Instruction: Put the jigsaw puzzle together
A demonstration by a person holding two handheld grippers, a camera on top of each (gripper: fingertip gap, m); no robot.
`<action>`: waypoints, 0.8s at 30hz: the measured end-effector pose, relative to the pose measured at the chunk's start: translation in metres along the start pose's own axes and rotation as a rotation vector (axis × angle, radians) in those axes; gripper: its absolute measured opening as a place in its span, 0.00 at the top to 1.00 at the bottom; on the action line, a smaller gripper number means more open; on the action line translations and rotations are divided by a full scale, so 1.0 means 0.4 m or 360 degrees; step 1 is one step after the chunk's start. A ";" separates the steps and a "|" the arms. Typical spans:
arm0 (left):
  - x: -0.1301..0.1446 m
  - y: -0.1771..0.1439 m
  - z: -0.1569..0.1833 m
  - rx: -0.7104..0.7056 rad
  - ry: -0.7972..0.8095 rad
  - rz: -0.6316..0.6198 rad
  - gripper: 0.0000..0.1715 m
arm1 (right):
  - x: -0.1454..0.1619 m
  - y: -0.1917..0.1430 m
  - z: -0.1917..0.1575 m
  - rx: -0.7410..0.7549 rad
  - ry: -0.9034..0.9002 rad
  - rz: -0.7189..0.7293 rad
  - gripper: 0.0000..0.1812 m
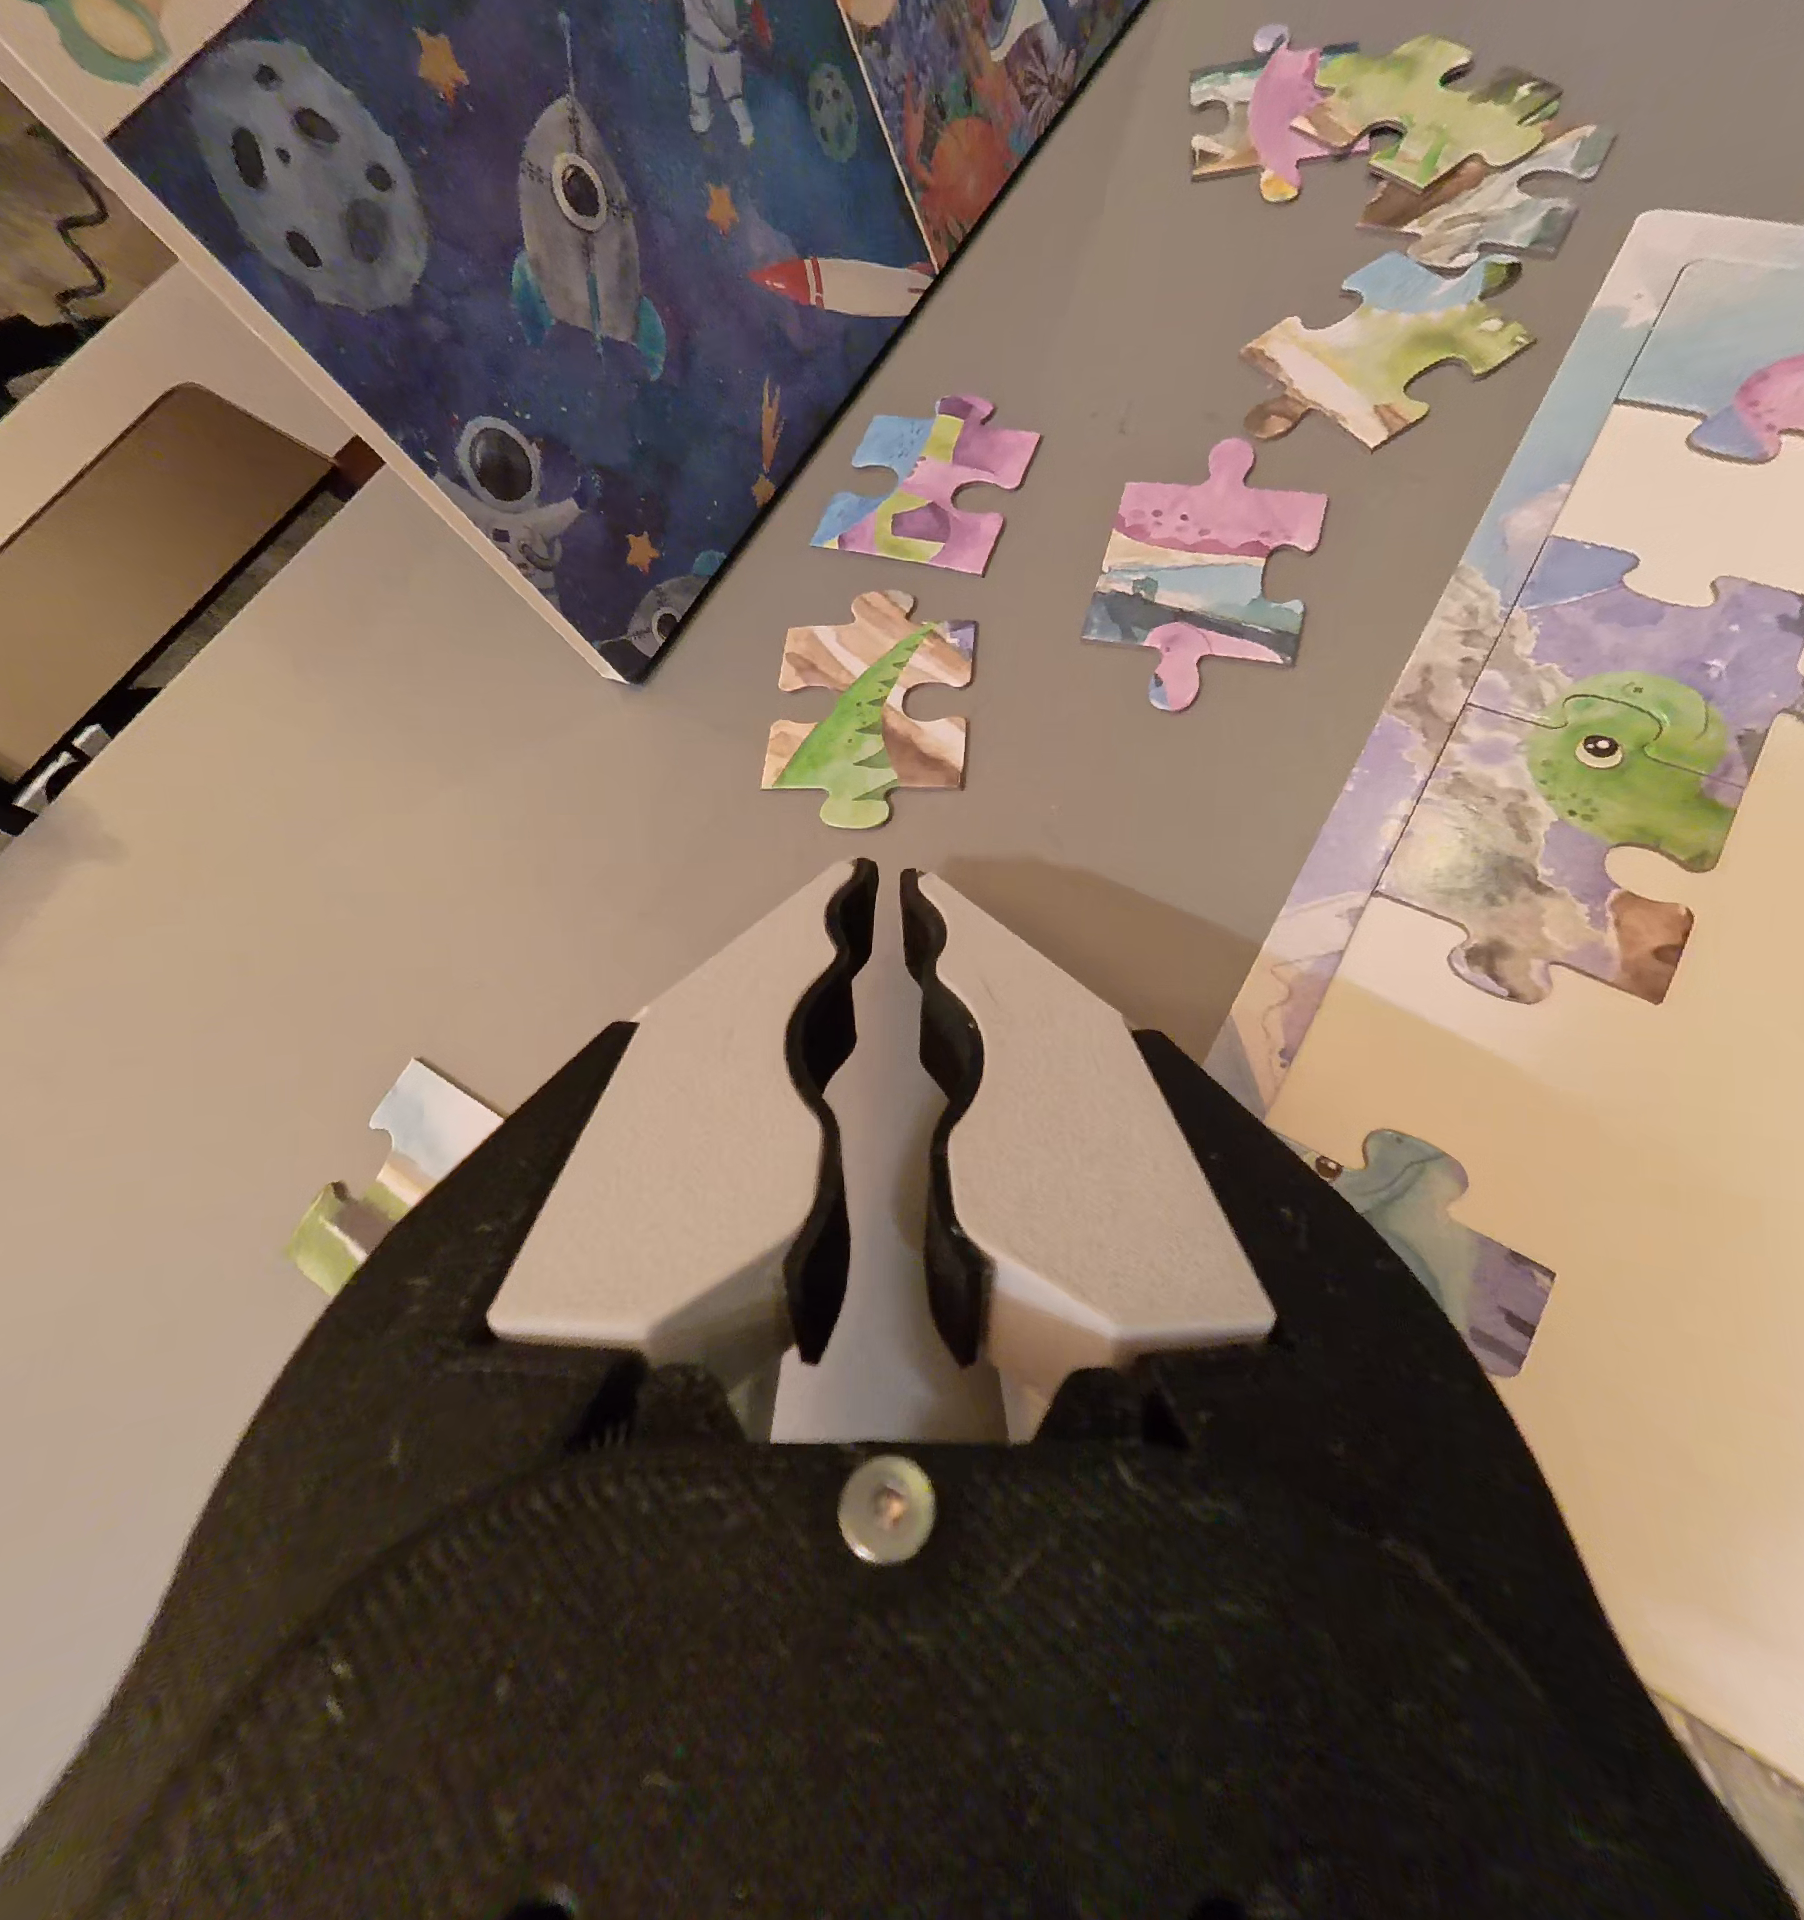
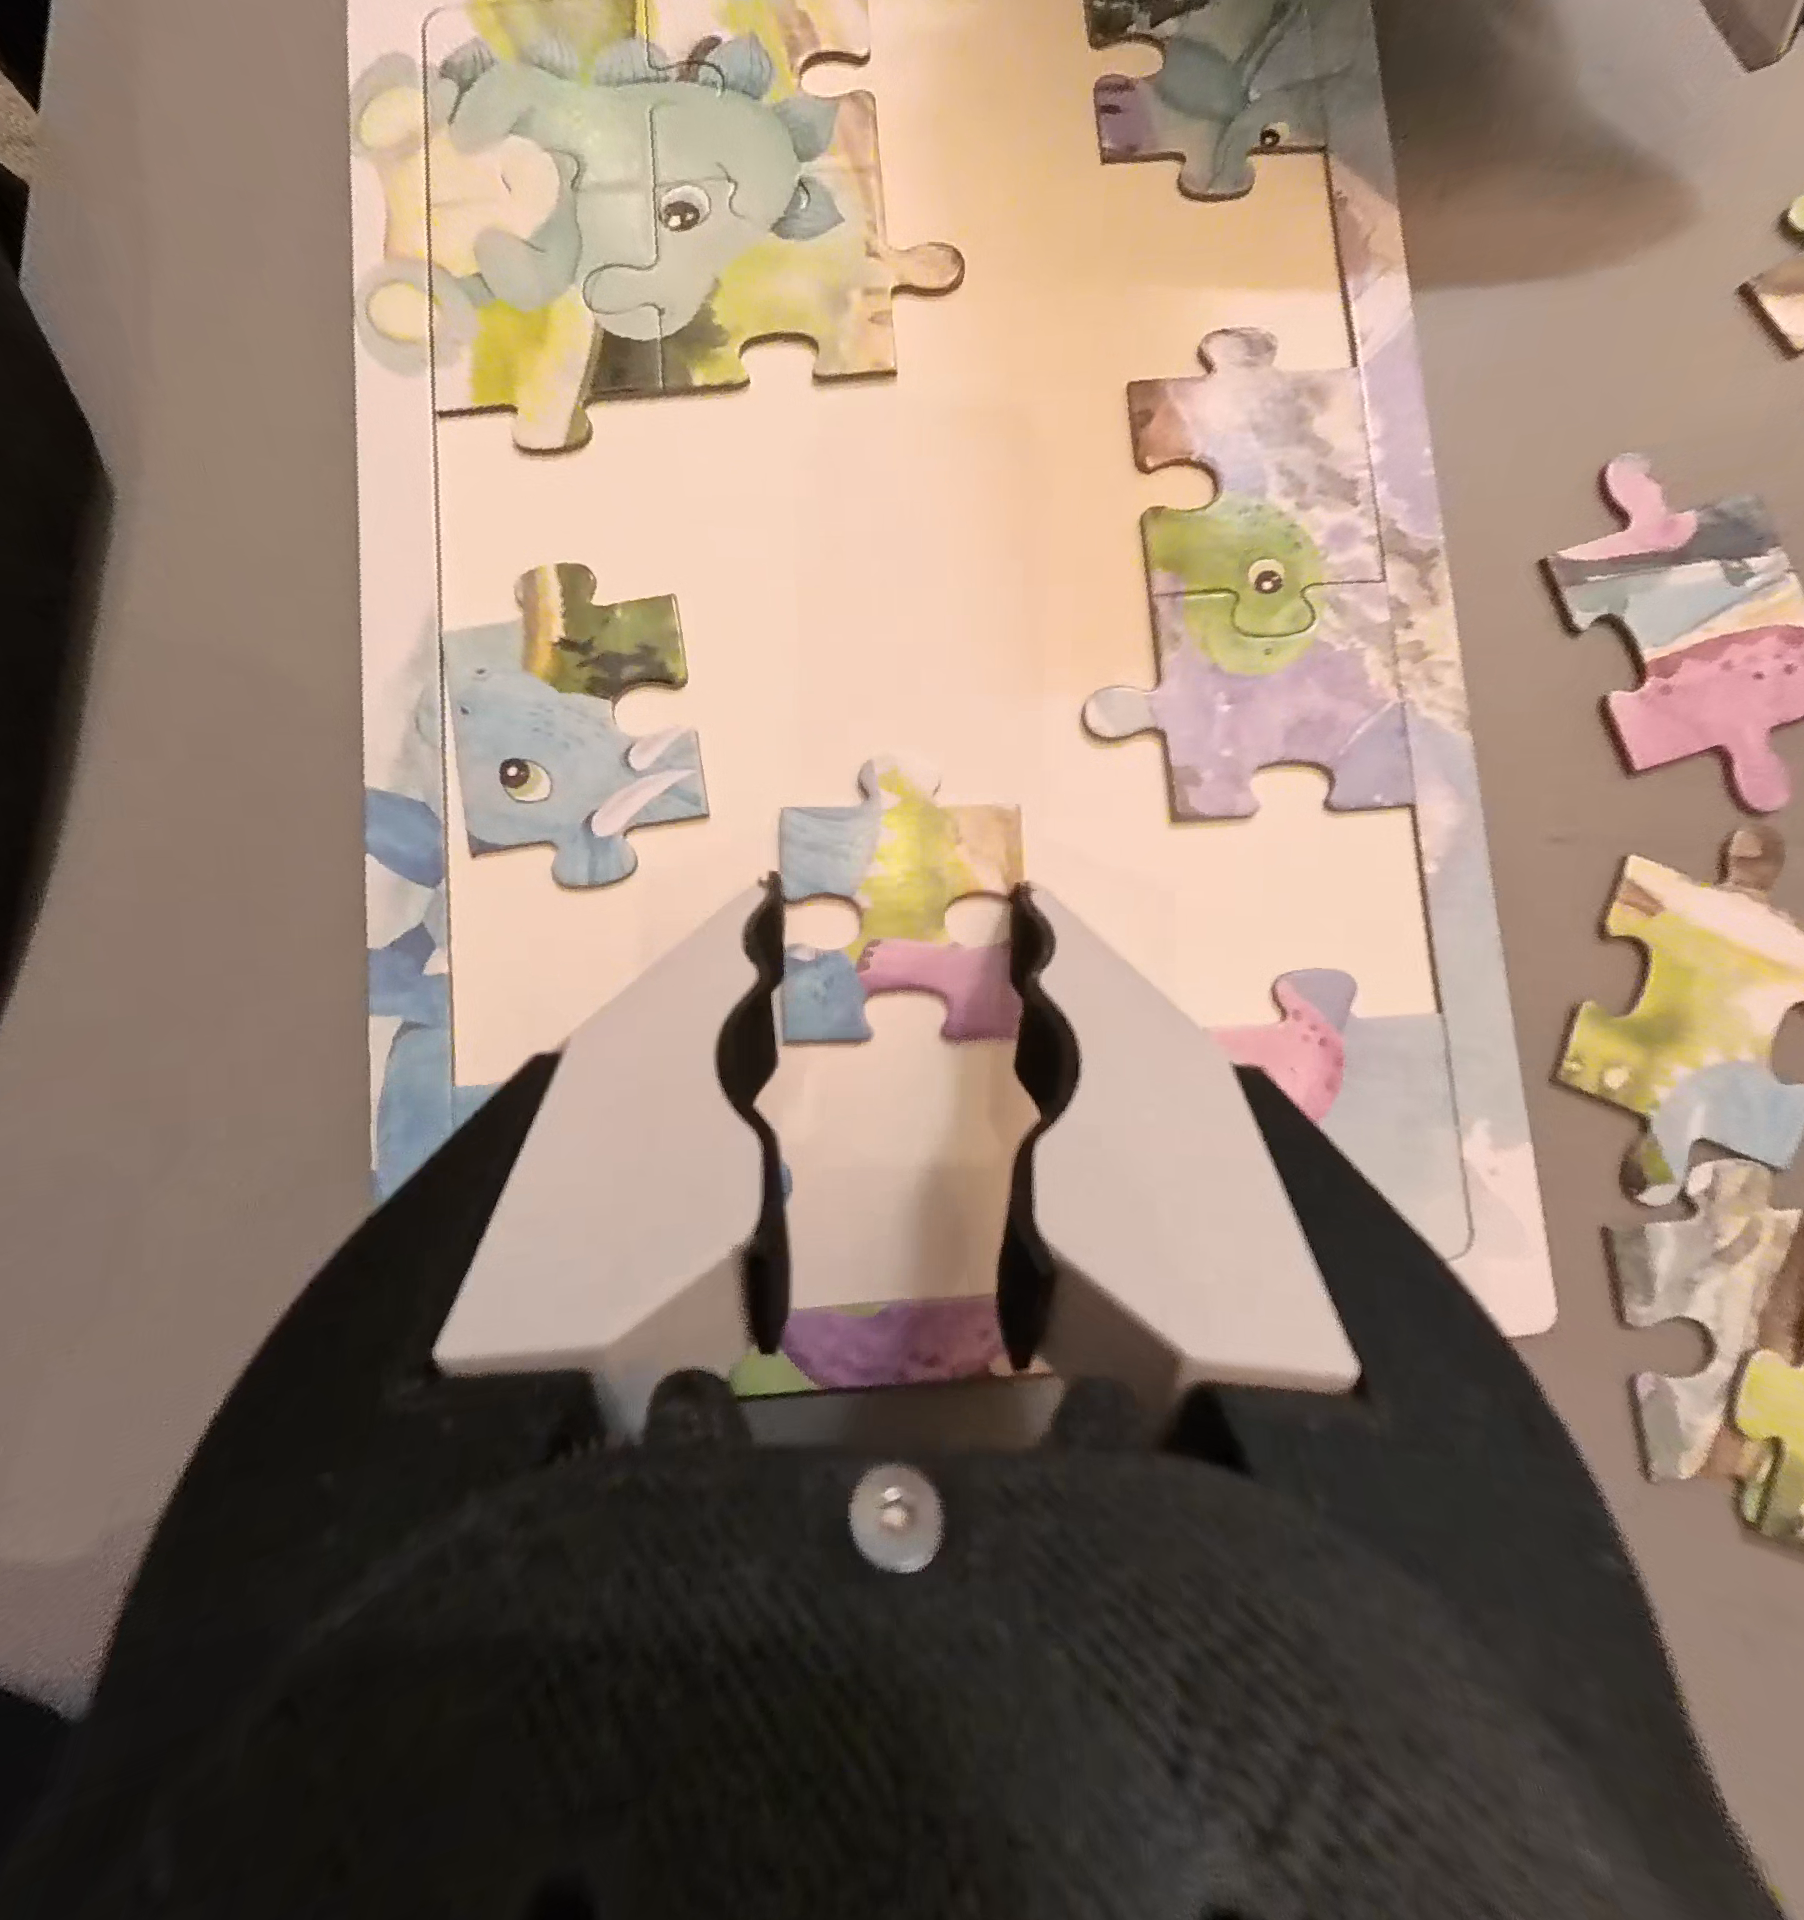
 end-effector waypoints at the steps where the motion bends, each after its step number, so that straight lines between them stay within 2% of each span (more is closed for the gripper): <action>1: 0.000 0.000 0.000 0.0003 -0.0005 0.0001 0.98 | 0.000 -0.001 -0.003 -0.0013 -0.0010 -0.0001 0.83; 8: 0.000 0.001 0.001 -0.0001 0.0008 -0.0003 0.98 | 0.001 -0.003 -0.001 -0.0040 0.0001 0.0031 0.84; 16: 0.000 0.001 0.000 0.0000 0.0000 -0.0004 0.98 | -0.025 -0.052 0.055 0.0139 -0.0062 0.0193 0.84; 19: 0.000 0.001 -0.001 0.0006 -0.0012 -0.0003 0.98 | -0.010 -0.061 0.114 0.0217 -0.0086 0.0067 0.84; 24: 0.001 0.003 0.001 -0.0001 0.0005 -0.0012 0.98 | -0.018 -0.042 0.155 0.0166 -0.0144 -0.0064 0.84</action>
Point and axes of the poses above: each gripper's, where its closed fingertips meet, y out along the fingers, x out of its underside, z = x × y across the jaws, the point moved 3 cm from there along -y, back along the fingers, and after that the axes turned 6 degrees about -x, right-handed, at the moved point
